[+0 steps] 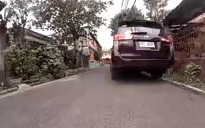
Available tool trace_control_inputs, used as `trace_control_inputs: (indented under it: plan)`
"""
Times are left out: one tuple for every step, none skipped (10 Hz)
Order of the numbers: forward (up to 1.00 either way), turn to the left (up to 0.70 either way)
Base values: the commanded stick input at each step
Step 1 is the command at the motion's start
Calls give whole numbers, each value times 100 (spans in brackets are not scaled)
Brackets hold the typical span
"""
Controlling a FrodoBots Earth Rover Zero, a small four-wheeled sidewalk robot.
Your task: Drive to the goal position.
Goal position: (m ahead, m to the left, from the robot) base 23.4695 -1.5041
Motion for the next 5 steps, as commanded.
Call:
trace_control_inputs:
  plan:
    - [70, 0]
    - [70, 0]
    - [70, 0]
    - [70, 0]
    - [70, 0]
